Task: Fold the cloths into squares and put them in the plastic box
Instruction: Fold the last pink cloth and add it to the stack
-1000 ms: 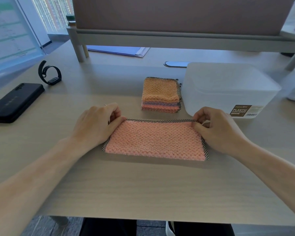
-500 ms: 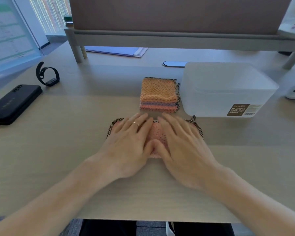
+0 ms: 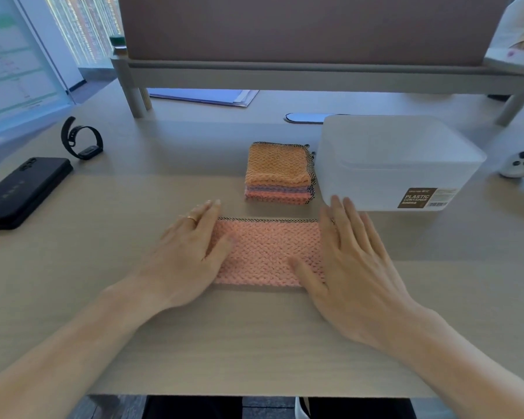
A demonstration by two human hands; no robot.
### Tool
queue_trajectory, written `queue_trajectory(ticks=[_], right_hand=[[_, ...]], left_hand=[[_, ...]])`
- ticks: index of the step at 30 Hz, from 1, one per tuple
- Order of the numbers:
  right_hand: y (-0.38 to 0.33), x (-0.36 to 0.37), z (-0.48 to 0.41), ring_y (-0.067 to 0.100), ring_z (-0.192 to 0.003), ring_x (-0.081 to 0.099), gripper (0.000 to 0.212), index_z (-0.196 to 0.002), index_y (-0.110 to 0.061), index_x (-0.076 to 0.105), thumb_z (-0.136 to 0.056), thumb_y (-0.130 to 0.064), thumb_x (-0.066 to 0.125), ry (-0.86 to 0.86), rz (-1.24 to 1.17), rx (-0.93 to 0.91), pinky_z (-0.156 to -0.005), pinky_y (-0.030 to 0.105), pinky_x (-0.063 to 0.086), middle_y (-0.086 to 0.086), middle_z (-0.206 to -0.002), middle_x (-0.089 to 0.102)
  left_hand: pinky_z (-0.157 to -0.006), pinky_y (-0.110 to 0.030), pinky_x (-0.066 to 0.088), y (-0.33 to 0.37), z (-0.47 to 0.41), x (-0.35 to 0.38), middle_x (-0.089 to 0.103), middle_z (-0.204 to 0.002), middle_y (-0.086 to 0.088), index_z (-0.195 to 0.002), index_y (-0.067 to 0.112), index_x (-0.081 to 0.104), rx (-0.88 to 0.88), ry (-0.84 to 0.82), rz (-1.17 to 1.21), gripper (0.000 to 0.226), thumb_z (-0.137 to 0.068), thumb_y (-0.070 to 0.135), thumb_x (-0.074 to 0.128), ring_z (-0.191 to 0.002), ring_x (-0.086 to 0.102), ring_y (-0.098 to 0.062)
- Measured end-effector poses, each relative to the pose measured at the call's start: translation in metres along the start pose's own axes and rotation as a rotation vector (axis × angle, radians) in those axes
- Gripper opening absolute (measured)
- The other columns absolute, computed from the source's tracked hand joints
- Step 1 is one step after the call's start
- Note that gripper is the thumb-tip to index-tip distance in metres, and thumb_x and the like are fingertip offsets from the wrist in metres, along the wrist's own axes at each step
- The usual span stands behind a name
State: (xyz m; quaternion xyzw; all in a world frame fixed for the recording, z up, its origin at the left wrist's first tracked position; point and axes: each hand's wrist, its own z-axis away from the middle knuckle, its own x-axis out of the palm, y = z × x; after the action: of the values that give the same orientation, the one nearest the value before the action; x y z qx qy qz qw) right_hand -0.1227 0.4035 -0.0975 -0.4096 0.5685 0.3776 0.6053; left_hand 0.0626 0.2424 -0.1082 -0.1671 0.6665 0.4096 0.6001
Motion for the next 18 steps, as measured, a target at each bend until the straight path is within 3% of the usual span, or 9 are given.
queue_trajectory(ticks=[3, 6, 8, 12, 16, 18], right_hand=[[-0.028, -0.003, -0.011, 0.021, -0.15, -0.033, 0.091, -0.157, -0.011, -0.022, -0.095, -0.071, 0.007, 0.051, -0.072, -0.134, -0.126, 0.042, -0.012, 0.007, -0.164, -0.032], [-0.042, 0.015, -0.02, 0.02, -0.153, -0.026, 0.089, -0.16, -0.016, -0.015, -0.096, -0.071, 0.012, -0.041, -0.095, -0.165, -0.126, 0.045, -0.009, 0.003, -0.168, -0.024], [-0.04, 0.023, -0.021, 0.022, -0.154, -0.022, 0.087, -0.161, -0.019, -0.012, -0.096, -0.072, 0.012, -0.049, -0.075, -0.149, -0.126, 0.048, -0.006, 0.002, -0.169, -0.019], [-0.039, 0.023, -0.019, 0.022, -0.155, -0.021, 0.086, -0.161, -0.019, -0.012, -0.096, -0.071, 0.011, -0.042, -0.081, -0.146, -0.126, 0.049, -0.006, 0.002, -0.169, -0.018], [-0.037, 0.025, -0.021, 0.018, -0.154, -0.022, 0.084, -0.161, -0.021, -0.01, -0.097, -0.071, 0.012, -0.014, -0.164, -0.148, -0.126, 0.047, -0.007, 0.0, -0.169, -0.019], [-0.032, 0.019, -0.02, 0.012, -0.154, -0.02, 0.079, -0.162, -0.025, -0.003, -0.1, -0.067, 0.021, 0.015, -0.314, -0.164, -0.127, 0.041, -0.005, -0.005, -0.169, -0.016]], left_hand=[[-0.109, -0.035, 0.036, -0.009, -0.016, -0.015, 0.054, -0.138, -0.006, -0.145, 0.023, 0.046, -0.016, 0.115, -0.007, 0.06, -0.094, 0.054, 0.053, -0.134, 0.046, -0.025], [-0.081, -0.032, 0.043, -0.008, -0.033, -0.033, 0.061, -0.103, 0.002, -0.103, 0.021, 0.064, -0.039, 0.004, -0.008, 0.033, -0.083, 0.046, 0.074, -0.101, 0.059, -0.022], [-0.076, -0.037, 0.047, -0.005, -0.04, -0.042, 0.066, -0.09, 0.001, -0.089, 0.019, 0.067, -0.042, -0.117, 0.006, 0.026, -0.082, 0.042, 0.077, -0.088, 0.062, -0.022], [-0.07, -0.038, 0.045, -0.001, -0.045, -0.055, 0.068, -0.082, -0.007, -0.085, 0.014, 0.065, -0.006, -0.18, 0.119, 0.02, -0.087, 0.031, 0.076, -0.076, 0.058, -0.021], [-0.068, -0.032, 0.047, 0.02, -0.045, -0.071, 0.07, -0.086, -0.009, -0.102, 0.016, 0.064, -0.077, -0.174, 0.595, 0.017, -0.091, 0.026, 0.073, -0.078, 0.062, -0.017], [-0.065, -0.031, 0.049, 0.036, -0.049, -0.075, 0.074, -0.091, -0.013, -0.111, 0.02, 0.064, -0.069, -0.187, 0.715, 0.019, -0.094, 0.026, 0.069, -0.077, 0.065, -0.018]])
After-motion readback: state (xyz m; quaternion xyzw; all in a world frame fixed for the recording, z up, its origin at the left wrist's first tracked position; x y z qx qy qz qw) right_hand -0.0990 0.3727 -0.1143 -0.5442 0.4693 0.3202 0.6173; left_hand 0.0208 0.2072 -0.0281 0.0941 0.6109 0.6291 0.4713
